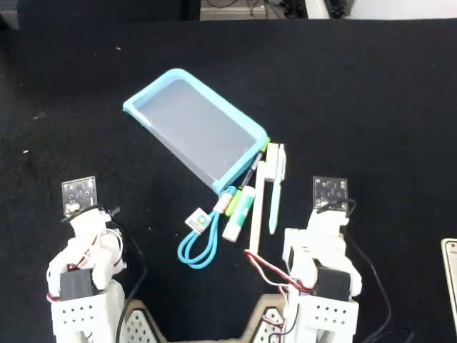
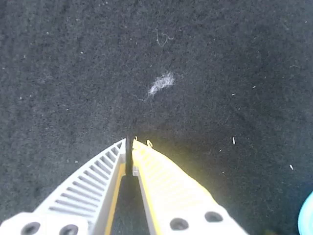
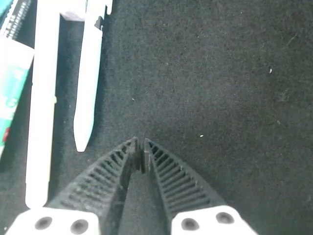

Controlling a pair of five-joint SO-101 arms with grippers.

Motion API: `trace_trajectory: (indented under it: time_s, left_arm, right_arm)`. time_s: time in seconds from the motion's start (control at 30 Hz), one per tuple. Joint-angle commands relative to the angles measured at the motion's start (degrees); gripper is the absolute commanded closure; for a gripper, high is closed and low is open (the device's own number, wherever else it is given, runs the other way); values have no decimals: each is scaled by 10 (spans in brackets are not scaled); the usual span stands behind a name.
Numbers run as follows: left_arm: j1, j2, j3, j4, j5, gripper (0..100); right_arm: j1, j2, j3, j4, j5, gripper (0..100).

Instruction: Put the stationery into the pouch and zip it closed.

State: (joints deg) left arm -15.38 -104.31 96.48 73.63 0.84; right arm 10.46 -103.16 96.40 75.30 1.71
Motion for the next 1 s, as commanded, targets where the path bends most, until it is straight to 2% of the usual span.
trace_trajectory:
  time_s: [0.0, 0.37, 0.6, 0.97]
  left_arm:
    - [4, -4, 8, -5, 4, 970]
    - [9, -4, 8, -5, 2, 968]
    - [66, -4, 8, -5, 2, 969]
    - [70, -4, 8, -5, 3, 970]
  right_arm:
    - [-7, -54, 1, -4, 5, 987]
    - [-23, -54, 1, -4, 4, 987]
    - [-25, -54, 1, -4, 5, 987]
    - [-25, -54, 1, -4, 3, 987]
